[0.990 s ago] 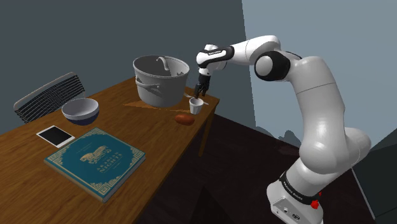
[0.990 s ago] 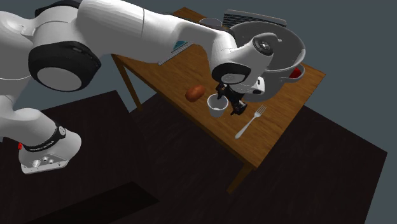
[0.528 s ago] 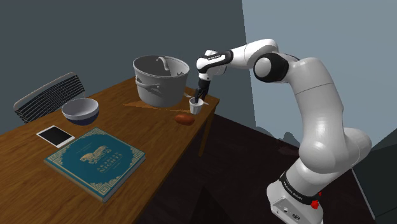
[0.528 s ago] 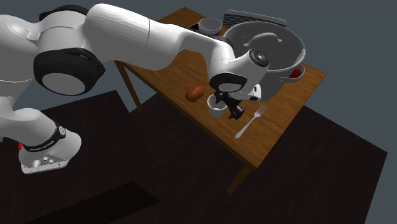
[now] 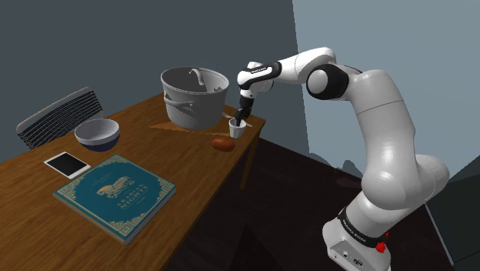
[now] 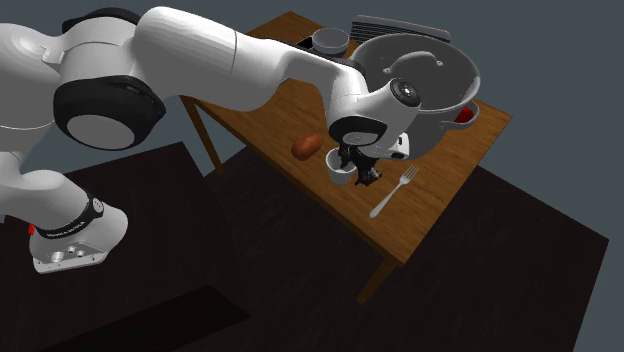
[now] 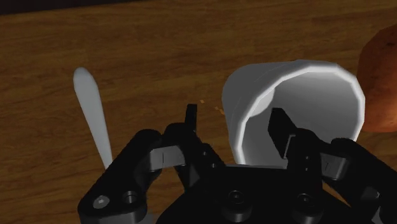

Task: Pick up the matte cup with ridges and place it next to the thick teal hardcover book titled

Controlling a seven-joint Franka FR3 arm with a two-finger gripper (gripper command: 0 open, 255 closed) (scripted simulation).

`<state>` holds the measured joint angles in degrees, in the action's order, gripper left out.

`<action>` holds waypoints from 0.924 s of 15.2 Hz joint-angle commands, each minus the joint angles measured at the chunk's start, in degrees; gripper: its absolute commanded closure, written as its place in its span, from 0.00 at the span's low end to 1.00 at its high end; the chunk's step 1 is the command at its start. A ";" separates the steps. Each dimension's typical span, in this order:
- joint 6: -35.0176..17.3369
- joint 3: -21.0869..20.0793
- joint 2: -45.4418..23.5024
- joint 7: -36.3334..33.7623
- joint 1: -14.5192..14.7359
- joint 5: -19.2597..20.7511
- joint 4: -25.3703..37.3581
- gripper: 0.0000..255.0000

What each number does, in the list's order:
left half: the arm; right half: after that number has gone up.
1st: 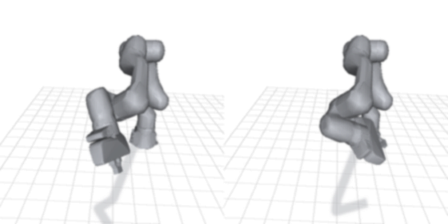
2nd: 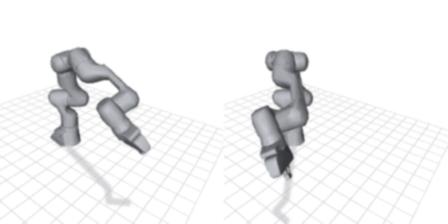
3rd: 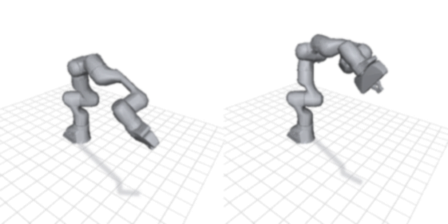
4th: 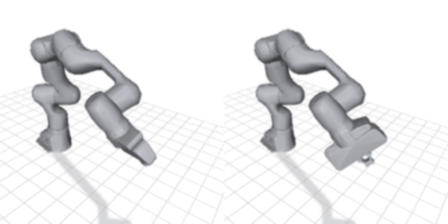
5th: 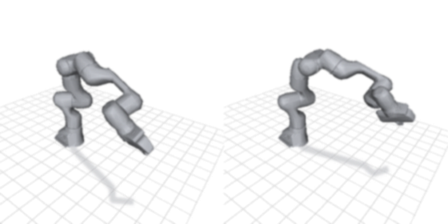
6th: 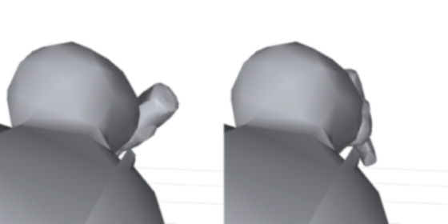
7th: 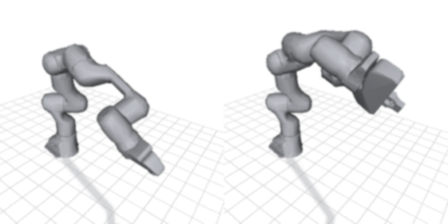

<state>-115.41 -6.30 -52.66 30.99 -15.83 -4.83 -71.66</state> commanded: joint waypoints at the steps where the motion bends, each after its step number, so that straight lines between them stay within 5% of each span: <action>1: 0.00 0.00 0.00 0.00 0.00 0.00 0.00 1.00; 14: 2.17 -0.08 2.35 -0.29 -0.09 -0.05 -0.16 1.00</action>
<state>-113.70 -6.37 -50.63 30.74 -15.90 -4.87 -71.96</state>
